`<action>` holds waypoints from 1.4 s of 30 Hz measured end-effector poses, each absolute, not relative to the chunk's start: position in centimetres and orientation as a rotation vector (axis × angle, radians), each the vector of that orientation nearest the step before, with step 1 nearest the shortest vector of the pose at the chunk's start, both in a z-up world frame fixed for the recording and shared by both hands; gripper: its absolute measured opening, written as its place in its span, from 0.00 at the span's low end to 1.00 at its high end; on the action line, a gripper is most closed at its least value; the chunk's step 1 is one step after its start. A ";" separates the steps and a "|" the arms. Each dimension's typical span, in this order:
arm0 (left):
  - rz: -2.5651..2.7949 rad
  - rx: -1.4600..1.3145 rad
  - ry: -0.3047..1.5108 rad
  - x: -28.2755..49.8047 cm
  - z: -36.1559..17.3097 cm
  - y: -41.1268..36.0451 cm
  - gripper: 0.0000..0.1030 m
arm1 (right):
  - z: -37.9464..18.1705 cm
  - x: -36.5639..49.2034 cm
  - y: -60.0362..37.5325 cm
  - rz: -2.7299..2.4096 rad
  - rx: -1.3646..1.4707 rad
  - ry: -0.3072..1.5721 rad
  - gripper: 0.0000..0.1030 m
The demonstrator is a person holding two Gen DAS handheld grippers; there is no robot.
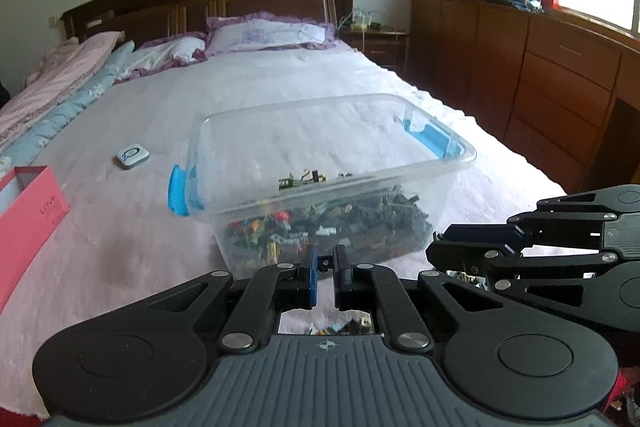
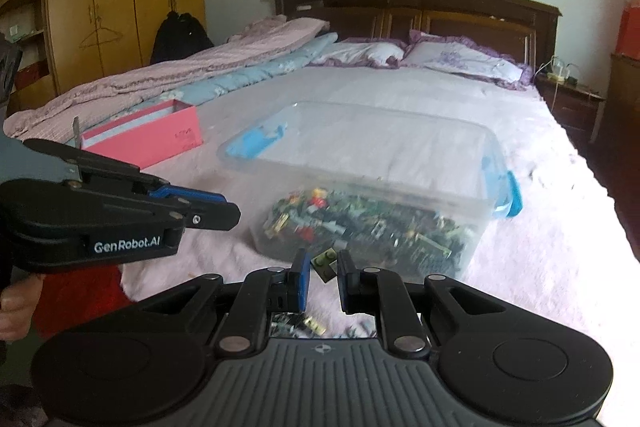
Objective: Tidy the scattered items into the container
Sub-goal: 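Carry the held Lego pieces in both grippers over the clear bin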
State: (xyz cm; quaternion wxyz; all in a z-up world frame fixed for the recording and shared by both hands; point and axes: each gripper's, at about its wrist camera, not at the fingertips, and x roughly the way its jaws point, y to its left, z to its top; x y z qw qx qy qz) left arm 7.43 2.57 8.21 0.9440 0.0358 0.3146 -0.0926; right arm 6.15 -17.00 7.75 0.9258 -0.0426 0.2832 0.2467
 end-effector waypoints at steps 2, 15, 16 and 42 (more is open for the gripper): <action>-0.190 0.072 0.634 7.9 8.4 2.5 0.09 | 8.2 6.4 -17.0 0.501 -0.093 0.570 0.15; -0.162 0.061 0.579 10.1 9.9 2.9 0.10 | 9.7 7.5 -16.0 0.509 -0.121 0.532 0.15; -0.160 0.060 0.578 10.3 9.9 2.9 0.10 | 9.8 7.6 -15.9 0.508 -0.123 0.530 0.15; -0.119 0.039 0.602 11.6 8.9 5.5 0.11 | 9.7 10.8 -15.2 0.479 -0.136 0.504 0.15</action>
